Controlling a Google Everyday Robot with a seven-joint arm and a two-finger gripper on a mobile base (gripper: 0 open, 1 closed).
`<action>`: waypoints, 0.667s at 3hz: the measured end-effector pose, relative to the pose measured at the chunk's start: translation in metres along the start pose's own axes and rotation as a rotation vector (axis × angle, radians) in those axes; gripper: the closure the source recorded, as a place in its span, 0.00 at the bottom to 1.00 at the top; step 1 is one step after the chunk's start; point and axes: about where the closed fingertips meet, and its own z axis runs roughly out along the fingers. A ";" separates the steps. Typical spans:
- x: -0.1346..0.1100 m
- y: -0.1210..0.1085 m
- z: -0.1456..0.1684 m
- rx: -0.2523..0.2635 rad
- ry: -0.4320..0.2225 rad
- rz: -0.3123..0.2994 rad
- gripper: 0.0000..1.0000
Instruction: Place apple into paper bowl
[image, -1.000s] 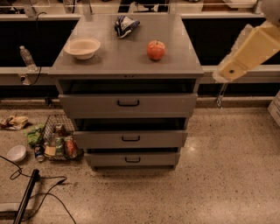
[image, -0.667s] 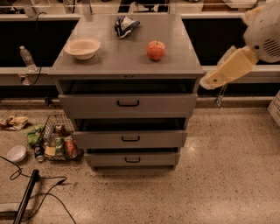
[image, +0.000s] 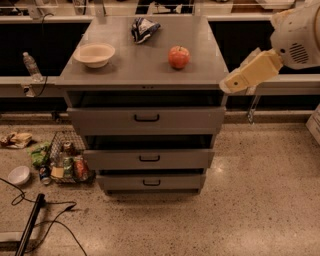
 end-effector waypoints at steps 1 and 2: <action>-0.006 -0.003 0.003 0.005 -0.009 -0.013 0.00; -0.033 -0.028 0.029 0.006 -0.143 0.023 0.00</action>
Offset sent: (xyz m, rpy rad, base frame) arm 0.0837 0.0253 0.0251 0.2351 -0.1257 0.0637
